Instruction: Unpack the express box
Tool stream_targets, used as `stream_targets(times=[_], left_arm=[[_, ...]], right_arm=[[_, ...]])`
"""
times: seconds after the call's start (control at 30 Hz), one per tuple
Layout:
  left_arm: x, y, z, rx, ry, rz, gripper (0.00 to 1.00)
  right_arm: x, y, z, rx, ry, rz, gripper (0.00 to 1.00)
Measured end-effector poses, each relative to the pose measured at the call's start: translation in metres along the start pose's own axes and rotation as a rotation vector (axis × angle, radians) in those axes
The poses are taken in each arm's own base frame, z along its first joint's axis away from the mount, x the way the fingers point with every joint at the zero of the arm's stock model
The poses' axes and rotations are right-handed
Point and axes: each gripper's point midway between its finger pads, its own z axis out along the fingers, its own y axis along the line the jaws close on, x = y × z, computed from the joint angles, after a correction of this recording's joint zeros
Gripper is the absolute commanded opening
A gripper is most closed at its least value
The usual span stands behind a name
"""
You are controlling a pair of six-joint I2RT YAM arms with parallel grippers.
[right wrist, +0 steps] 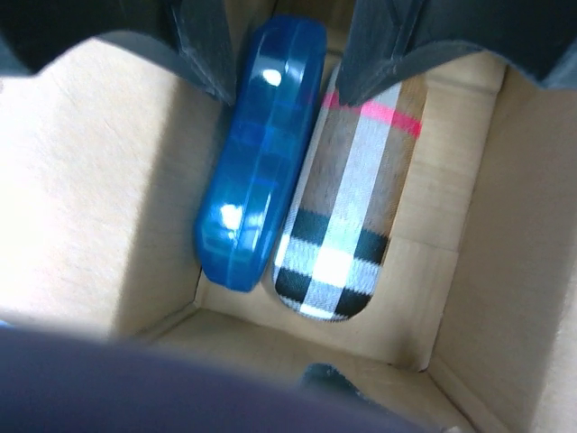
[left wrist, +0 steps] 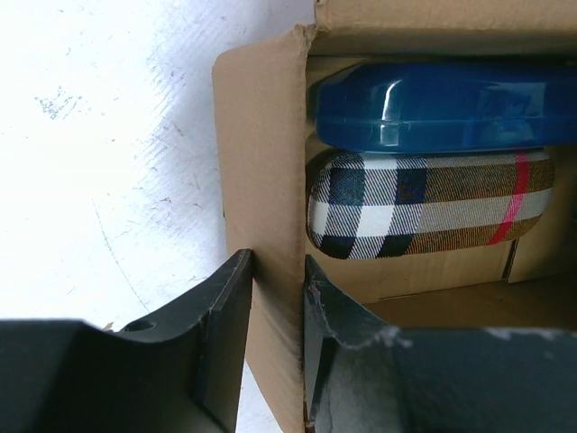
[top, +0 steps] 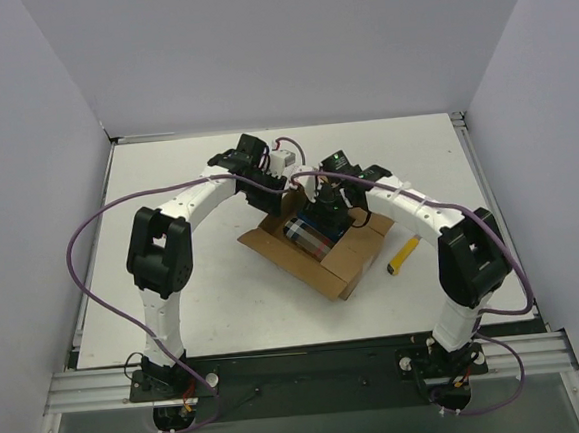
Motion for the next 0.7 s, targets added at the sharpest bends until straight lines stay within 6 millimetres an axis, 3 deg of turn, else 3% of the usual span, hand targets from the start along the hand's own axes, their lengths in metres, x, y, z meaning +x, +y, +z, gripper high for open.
stream_targets(times=[0.33,0.57,0.7], left_arm=[[0.0,-0.002,0.002,0.017,-0.006,0.001,0.35],[0.0,-0.003,0.002,0.033,-0.012,-0.005,0.35],[0.0,-0.003,0.002,0.042,-0.015,-0.013,0.35]], right_arm=[[0.008,-0.006,0.016,0.156,0.037,-0.001,0.44],[0.024,-0.005,0.029,0.161,0.079,0.019,0.43],[0.023,-0.005,0.03,0.149,0.079,0.019,0.45]])
